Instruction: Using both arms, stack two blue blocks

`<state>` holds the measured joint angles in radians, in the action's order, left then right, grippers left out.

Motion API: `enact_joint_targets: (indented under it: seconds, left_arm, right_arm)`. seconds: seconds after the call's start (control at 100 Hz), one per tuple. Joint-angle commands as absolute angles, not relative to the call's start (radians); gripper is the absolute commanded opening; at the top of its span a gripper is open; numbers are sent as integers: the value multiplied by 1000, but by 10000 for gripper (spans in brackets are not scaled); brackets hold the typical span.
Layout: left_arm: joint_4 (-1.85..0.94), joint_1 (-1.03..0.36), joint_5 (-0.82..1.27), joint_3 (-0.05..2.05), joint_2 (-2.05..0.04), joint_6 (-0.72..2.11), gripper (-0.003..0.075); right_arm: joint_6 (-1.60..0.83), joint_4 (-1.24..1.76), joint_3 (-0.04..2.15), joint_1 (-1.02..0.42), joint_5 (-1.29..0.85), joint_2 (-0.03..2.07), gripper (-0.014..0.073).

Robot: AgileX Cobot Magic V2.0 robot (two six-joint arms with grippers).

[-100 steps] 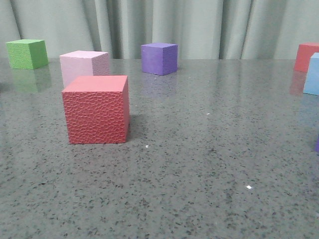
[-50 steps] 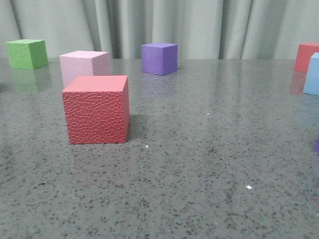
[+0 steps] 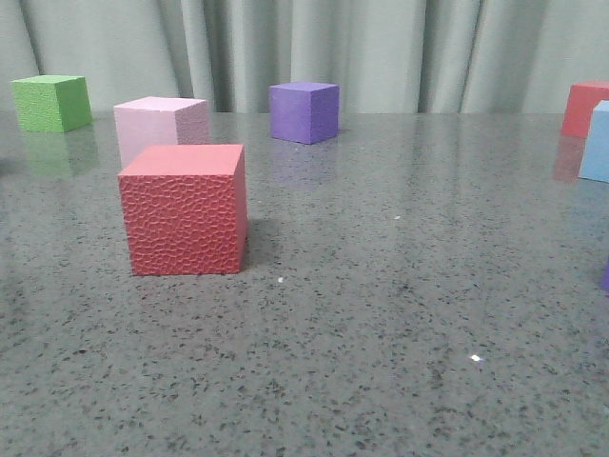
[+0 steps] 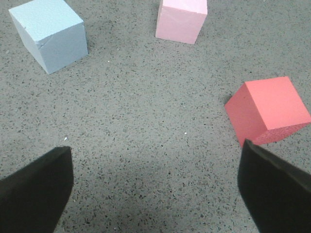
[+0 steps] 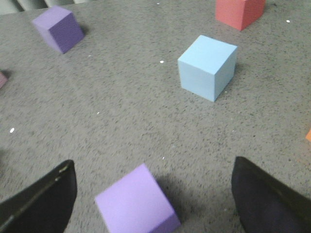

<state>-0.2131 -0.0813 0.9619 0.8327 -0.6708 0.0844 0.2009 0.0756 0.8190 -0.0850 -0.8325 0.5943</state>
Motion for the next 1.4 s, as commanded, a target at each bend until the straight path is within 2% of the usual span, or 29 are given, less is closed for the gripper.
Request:
enact_joint_targets:
  seconds: [0.0,0.26,0.72,1.09,1.39]
  left_arm:
    - [-233,-80,908,867,-677,85,650]
    - [-235,-80,910,867,-677,85,617]
    - [-237,-80,910,867,-677,85,618]
    - [-237,-80,912,867,-677,85,618]
    - [-237,-80,912,867,-677,85,618]
  right_arm:
    - [249,33,876,-80,-733,673,640]
    - [375,-91,1036,-80,-730,949,640]
    - [462,-104,1327,-45,-783,1376,636]
    - [470,-104,1440,14,-819,1520,634]
    - [474,-104,1450,21,-815,1584,634]
